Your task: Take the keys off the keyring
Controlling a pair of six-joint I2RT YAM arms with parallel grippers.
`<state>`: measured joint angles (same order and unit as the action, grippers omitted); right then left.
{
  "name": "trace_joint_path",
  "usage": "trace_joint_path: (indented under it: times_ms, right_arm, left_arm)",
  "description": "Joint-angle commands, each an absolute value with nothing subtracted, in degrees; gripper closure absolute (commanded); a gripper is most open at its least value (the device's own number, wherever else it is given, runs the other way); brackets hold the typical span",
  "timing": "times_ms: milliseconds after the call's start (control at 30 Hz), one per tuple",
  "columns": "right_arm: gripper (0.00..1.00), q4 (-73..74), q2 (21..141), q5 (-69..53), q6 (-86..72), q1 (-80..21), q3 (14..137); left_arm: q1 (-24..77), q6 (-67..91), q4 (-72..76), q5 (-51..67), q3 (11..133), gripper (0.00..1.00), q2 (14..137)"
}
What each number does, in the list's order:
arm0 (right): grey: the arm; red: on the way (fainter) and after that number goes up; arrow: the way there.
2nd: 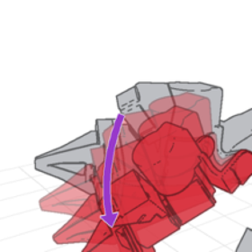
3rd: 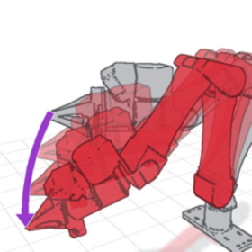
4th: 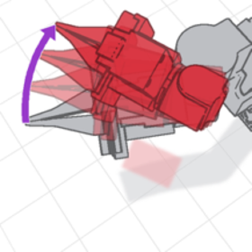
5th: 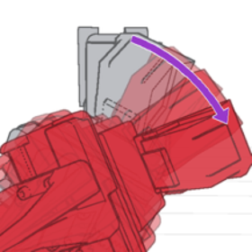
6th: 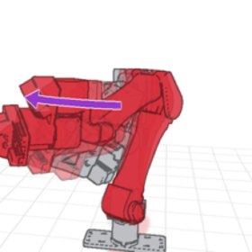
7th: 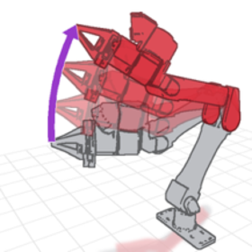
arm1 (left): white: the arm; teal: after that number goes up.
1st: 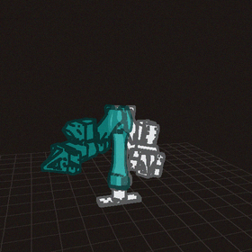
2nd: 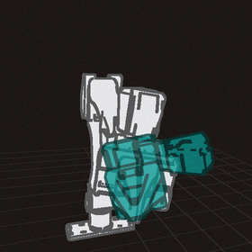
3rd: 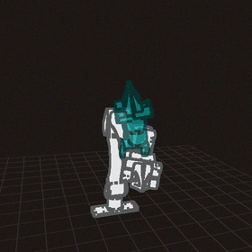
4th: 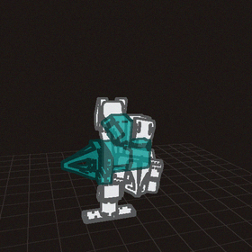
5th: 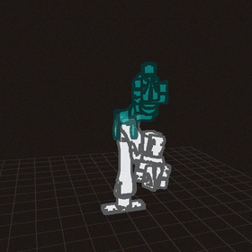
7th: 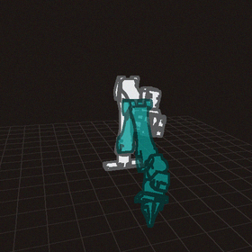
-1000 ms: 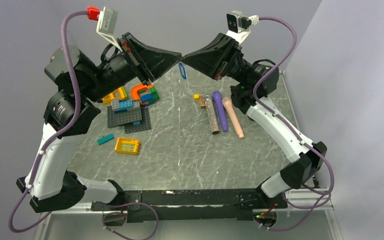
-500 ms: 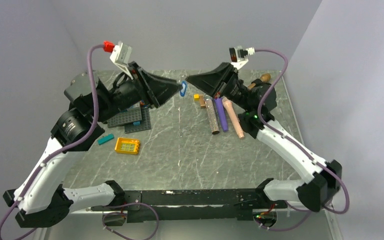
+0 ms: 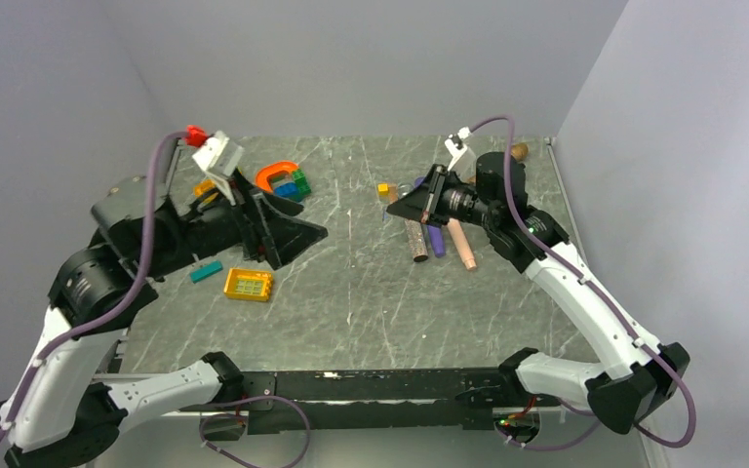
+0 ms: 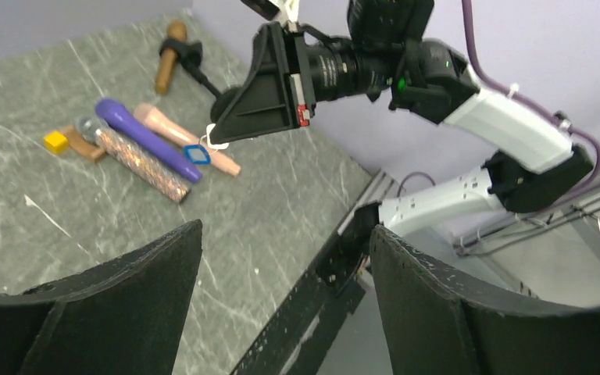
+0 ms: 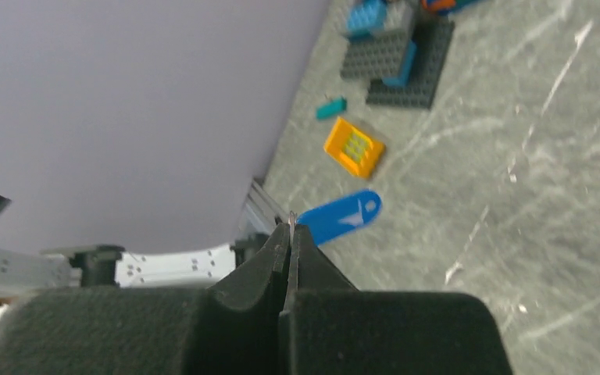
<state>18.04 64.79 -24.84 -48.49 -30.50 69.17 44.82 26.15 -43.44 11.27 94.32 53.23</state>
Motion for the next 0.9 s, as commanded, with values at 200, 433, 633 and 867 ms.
trace_joint_path:
  times_ms: [200,433,633,867]
  right_arm:
    - [1.0,-7.5,61.9,-50.1,-59.4,-30.1,63.3]
    - [1.0,-19.9,61.0,-56.0,-64.3,-30.2,64.2]
    - [1.0,-23.7,60.9,-58.7,-64.9,-30.2,65.7]
    - [1.0,-27.8,60.7,-58.5,-66.4,-30.1,66.3]
  left_arm:
    - [43.4,31.8,-34.2,25.2,89.5,0.21,55.5]
    - [42.9,36.1,-24.7,33.1,86.3,0.28,56.0]
    - [42.9,38.0,-20.4,34.8,86.4,0.37,58.4]
    - [43.0,38.1,-20.1,35.4,87.0,0.47,60.7]
